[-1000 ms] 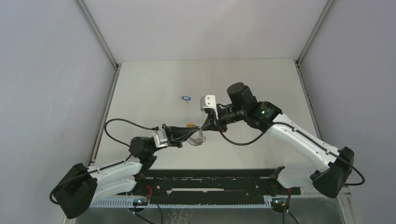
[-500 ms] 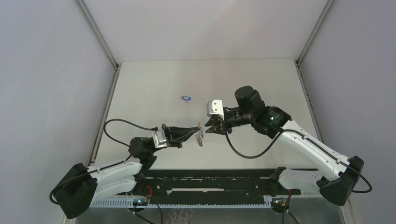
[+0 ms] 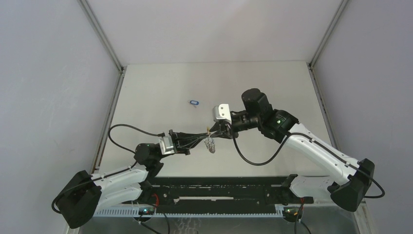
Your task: Put the keys on the keyring
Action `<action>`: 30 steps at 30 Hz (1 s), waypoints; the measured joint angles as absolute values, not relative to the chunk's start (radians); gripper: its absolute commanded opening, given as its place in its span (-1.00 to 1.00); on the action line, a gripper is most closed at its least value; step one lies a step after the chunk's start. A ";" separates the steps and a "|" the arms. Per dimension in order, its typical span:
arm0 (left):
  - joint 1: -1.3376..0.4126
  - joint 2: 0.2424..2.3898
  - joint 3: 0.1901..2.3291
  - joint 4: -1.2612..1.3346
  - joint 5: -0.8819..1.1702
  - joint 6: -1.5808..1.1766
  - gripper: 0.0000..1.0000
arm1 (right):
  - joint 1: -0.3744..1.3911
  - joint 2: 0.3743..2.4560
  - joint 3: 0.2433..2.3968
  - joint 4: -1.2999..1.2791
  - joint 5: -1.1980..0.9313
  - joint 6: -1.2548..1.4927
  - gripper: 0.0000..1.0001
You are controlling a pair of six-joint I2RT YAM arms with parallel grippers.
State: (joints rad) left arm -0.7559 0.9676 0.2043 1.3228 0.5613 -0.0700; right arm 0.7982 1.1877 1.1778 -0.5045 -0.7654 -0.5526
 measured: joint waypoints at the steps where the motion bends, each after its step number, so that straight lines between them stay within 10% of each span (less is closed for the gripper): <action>1: -0.756 0.968 0.204 1.323 0.561 -0.070 -0.99 | 0.798 1.191 1.177 -0.504 -0.770 -0.555 -0.61; 6: -0.756 0.968 0.204 1.323 0.562 -0.071 -0.97 | 0.798 1.205 1.175 -0.505 -0.791 -0.566 -1.00; 15: -0.756 0.931 0.199 1.275 0.518 -0.049 -0.22 | 0.793 1.210 1.195 -0.607 -0.726 -0.583 -1.00; 30: -0.756 0.858 0.199 0.934 0.484 0.071 -0.15 | 0.997 1.502 1.705 -1.202 -0.152 -0.604 -1.00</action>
